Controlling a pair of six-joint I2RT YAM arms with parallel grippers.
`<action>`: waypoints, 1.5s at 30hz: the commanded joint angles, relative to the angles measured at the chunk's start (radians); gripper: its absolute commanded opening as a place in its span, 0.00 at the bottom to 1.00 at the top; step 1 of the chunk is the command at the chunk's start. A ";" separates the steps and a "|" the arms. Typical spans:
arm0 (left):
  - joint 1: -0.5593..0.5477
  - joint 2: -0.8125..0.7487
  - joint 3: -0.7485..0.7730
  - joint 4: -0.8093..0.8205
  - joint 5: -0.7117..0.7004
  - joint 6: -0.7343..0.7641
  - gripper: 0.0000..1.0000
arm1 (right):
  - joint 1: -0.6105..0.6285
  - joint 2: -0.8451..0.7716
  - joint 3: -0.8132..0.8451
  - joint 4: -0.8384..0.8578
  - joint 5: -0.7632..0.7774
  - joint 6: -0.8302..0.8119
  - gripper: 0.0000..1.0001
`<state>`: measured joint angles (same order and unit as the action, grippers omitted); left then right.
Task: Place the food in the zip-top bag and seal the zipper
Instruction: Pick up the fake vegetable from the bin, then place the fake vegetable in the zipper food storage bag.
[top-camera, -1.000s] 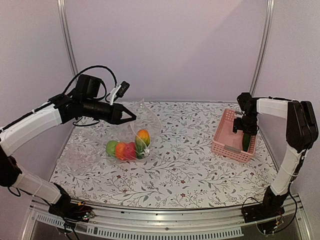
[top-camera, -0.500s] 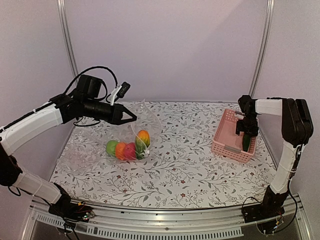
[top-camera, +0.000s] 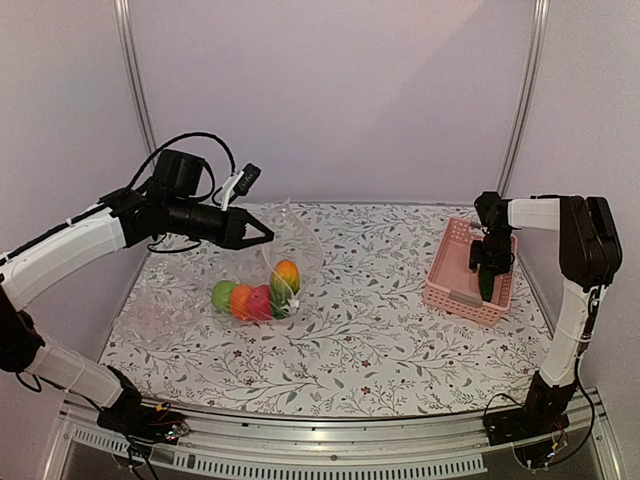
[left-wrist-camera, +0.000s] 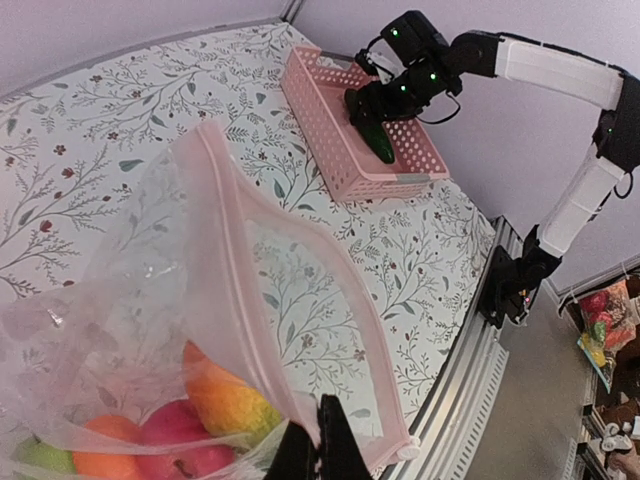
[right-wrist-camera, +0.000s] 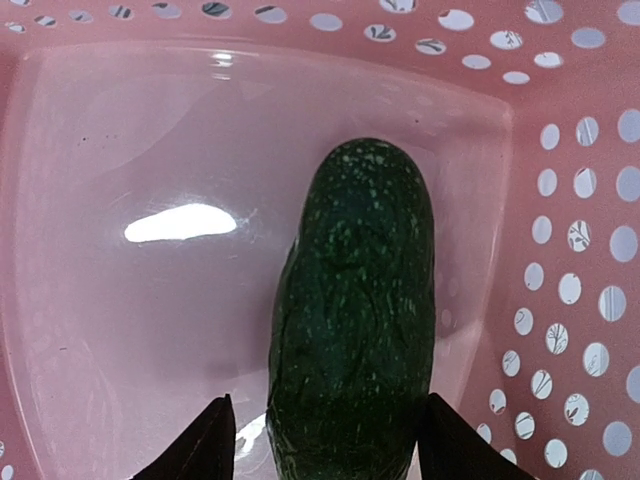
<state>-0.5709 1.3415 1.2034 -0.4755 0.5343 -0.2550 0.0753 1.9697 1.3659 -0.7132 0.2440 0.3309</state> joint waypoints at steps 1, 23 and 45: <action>-0.003 0.017 -0.008 0.020 0.009 -0.002 0.00 | -0.006 0.012 0.022 0.013 -0.011 -0.015 0.61; -0.014 0.021 -0.008 0.020 0.009 -0.001 0.00 | -0.006 -0.041 0.013 0.006 -0.065 -0.053 0.43; -0.069 0.021 -0.004 0.010 0.027 0.029 0.00 | 0.082 -0.596 -0.009 -0.111 -0.427 -0.096 0.44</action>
<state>-0.6128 1.3533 1.2030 -0.4732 0.5346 -0.2535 0.0925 1.4578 1.3621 -0.7769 -0.0597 0.2276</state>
